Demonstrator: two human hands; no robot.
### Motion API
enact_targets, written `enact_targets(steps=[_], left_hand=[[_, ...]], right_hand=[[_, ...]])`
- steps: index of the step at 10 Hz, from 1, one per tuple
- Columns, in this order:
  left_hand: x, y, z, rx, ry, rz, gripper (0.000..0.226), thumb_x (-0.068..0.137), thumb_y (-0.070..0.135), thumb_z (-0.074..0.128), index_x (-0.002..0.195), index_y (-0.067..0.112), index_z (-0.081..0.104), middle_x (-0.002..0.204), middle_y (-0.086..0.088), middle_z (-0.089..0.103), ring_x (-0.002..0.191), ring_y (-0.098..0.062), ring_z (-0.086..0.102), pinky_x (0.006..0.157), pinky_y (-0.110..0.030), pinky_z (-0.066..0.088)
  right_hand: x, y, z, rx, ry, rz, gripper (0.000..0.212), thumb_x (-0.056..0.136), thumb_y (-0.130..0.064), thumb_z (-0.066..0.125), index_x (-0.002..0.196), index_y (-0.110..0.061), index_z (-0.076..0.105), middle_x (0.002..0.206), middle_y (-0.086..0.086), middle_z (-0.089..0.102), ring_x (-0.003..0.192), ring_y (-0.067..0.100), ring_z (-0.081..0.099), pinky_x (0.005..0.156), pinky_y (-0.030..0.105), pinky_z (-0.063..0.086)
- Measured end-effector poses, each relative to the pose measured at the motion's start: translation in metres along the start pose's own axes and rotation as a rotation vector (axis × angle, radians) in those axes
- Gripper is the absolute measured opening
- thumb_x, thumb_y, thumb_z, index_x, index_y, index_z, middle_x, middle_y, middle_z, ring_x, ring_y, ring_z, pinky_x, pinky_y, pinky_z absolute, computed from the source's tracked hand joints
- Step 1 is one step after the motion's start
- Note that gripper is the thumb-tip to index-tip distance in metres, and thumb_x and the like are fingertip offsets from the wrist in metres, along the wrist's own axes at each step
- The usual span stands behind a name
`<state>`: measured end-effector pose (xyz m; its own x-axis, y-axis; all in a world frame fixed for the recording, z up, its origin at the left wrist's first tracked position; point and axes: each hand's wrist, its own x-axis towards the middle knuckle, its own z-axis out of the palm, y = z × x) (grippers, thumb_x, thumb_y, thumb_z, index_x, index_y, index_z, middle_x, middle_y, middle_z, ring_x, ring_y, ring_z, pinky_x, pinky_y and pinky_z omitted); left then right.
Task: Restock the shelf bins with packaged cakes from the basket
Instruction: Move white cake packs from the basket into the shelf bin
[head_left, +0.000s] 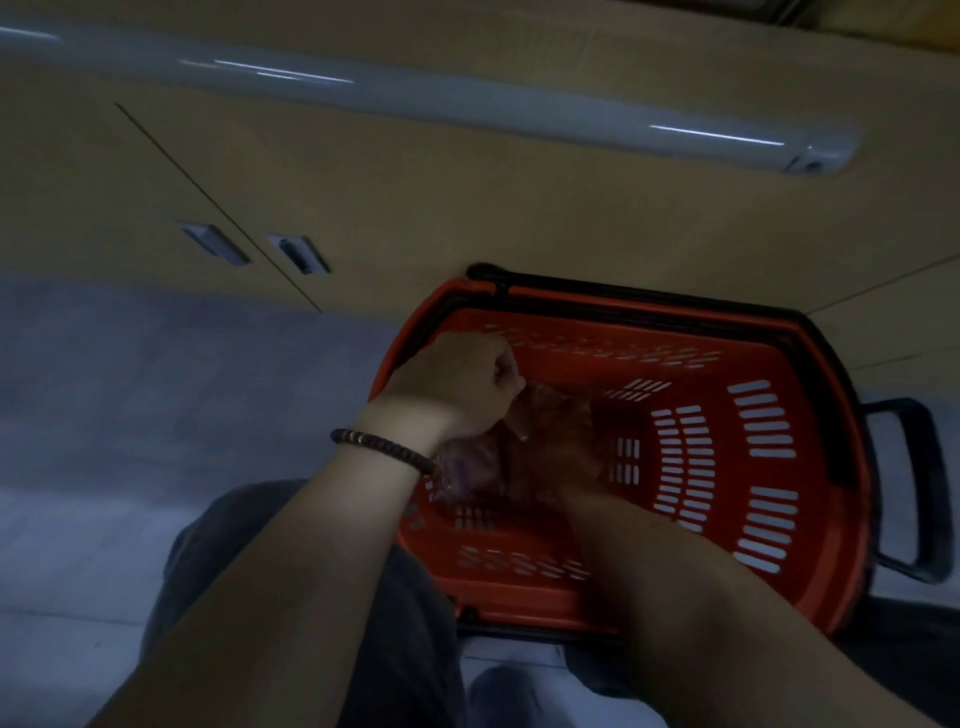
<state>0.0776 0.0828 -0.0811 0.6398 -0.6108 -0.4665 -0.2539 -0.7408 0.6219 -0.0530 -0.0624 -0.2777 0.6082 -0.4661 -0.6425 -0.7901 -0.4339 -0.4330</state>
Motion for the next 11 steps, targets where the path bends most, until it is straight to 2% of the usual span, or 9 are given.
enact_targets(steps=[2,4,5,6,7,8,9,10,11], left_hand=[[0.003,-0.003,-0.009,0.025,-0.032,-0.018,0.022,0.105,0.040,0.060,0.107,0.024,0.075,0.106,0.004,0.073,0.100,-0.019,0.069,0.089,-0.040,0.058],[-0.002,0.000,-0.015,0.070,-0.059,-0.032,0.024,0.106,0.039,0.058,0.107,0.023,0.076,0.114,0.002,0.073,0.106,-0.019,0.066,0.087,-0.032,0.049],[-0.011,0.001,-0.016,0.074,-0.126,-0.043,0.030,0.107,0.042,0.057,0.114,0.020,0.076,0.114,0.002,0.072,0.108,-0.020,0.066,0.089,-0.034,0.050],[-0.022,0.007,-0.021,0.047,-0.114,-0.036,0.032,0.105,0.047,0.059,0.121,0.023,0.073,0.114,0.006,0.067,0.114,-0.021,0.065,0.087,-0.031,0.046],[-0.039,0.023,-0.026,-0.136,-0.097,-0.049,0.057,0.093,0.068,0.065,0.135,0.029,0.064,0.130,0.011,0.061,0.122,-0.014,0.060,0.100,-0.031,0.046],[-0.059,0.032,-0.029,-0.469,-0.152,0.085,0.082,0.077,0.065,0.084,0.144,0.029,0.057,0.143,0.008,0.063,0.132,-0.010,0.061,0.113,-0.035,0.048],[-0.081,0.051,-0.050,-0.461,-0.247,0.189,0.069,0.087,0.018,0.086,0.143,0.034,0.051,0.135,0.013,0.069,0.124,0.001,0.065,0.106,-0.024,0.051],[-0.097,0.078,-0.078,-0.369,-0.189,0.278,0.062,0.080,0.020,0.093,0.133,0.023,0.063,0.122,0.007,0.077,0.116,-0.013,0.071,0.104,-0.033,0.055],[-0.117,0.108,-0.101,-0.421,-0.108,0.373,0.042,0.086,0.011,0.087,0.121,0.011,0.064,0.111,0.003,0.077,0.107,-0.015,0.071,0.096,-0.034,0.058]], right_hand=[[0.002,0.014,-0.025,0.018,0.083,-0.103,0.081,0.074,-0.092,0.054,0.146,-0.055,0.045,0.147,-0.013,0.058,0.138,0.017,0.054,0.115,0.054,0.041],[-0.059,-0.027,-0.079,-0.034,0.034,0.011,0.110,0.064,-0.102,0.051,0.148,-0.031,0.055,0.143,0.005,0.065,0.129,0.034,0.063,0.096,0.035,0.050],[-0.090,-0.037,-0.102,0.275,-0.071,0.148,0.092,0.070,-0.080,0.071,0.132,-0.012,0.069,0.128,0.014,0.073,0.116,0.034,0.070,0.088,0.034,0.055],[-0.122,-0.043,-0.108,0.617,-0.179,0.193,0.110,0.043,-0.089,0.069,0.117,-0.008,0.075,0.097,0.013,0.078,0.075,0.028,0.075,0.071,0.037,0.062],[-0.144,-0.044,-0.123,0.755,-0.232,0.132,0.085,0.054,-0.084,0.074,0.111,-0.020,0.078,0.093,0.013,0.079,0.078,0.028,0.075,0.078,0.046,0.063],[-0.160,-0.049,-0.153,0.847,-0.268,0.025,0.049,0.057,-0.035,0.071,0.099,-0.010,0.077,0.089,0.014,0.075,0.076,0.031,0.074,0.071,0.040,0.061],[-0.176,-0.065,-0.187,0.900,-0.312,-0.093,0.049,0.062,-0.025,0.068,0.106,-0.005,0.075,0.099,0.019,0.067,0.088,0.037,0.071,0.076,0.042,0.056],[-0.203,-0.091,-0.222,0.894,-0.319,-0.192,0.045,0.076,-0.025,0.061,0.117,-0.022,0.078,0.124,0.017,0.072,0.115,0.043,0.067,0.085,0.046,0.054],[-0.235,-0.117,-0.253,0.887,-0.353,-0.292,0.051,0.080,-0.031,0.058,0.128,-0.020,0.074,0.132,0.020,0.070,0.109,0.038,0.070,0.076,0.037,0.057]])
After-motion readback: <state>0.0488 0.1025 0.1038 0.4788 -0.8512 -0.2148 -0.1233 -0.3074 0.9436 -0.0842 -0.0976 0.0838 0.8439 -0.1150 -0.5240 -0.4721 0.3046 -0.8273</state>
